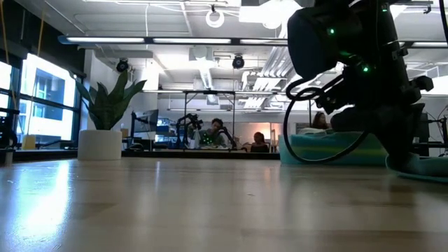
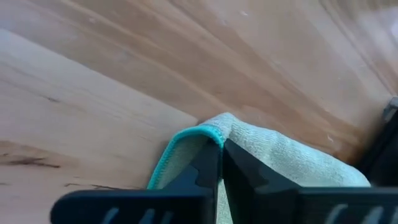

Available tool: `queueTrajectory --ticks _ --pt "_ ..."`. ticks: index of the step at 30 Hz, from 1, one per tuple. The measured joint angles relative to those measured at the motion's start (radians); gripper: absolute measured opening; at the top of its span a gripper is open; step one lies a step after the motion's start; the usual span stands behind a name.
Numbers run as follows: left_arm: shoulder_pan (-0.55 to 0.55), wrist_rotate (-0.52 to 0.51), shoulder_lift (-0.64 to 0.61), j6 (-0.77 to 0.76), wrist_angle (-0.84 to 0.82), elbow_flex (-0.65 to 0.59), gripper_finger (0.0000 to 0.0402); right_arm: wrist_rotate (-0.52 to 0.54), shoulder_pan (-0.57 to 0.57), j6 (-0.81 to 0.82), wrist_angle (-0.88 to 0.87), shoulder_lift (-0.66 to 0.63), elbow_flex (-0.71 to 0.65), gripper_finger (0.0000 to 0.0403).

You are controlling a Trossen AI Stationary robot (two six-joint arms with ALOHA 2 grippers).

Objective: Fold microfiber towels
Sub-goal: Fold the green microfiber cloth

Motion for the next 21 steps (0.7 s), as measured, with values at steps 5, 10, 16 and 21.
queueTrajectory --ticks 5,10,16,21 --pt "0.0 0.0 0.0 0.0 0.0 0.0 0.02 -0.005 0.0 -0.045 -0.007 0.0 0.004 0.0004" --pt "0.0 0.0 0.0 0.0 0.0 0.0 0.02 -0.005 0.0 -0.146 -0.059 0.0 0.099 0.0002" --pt "0.0 0.0 0.0 0.0 -0.012 0.0 0.02 0.128 0.0 -0.29 -0.077 -0.001 0.342 0.0001" --pt "0.0 0.002 0.0 -0.007 -0.031 0.0 0.02 0.285 -0.001 -0.372 -0.145 -0.001 0.591 0.0001"
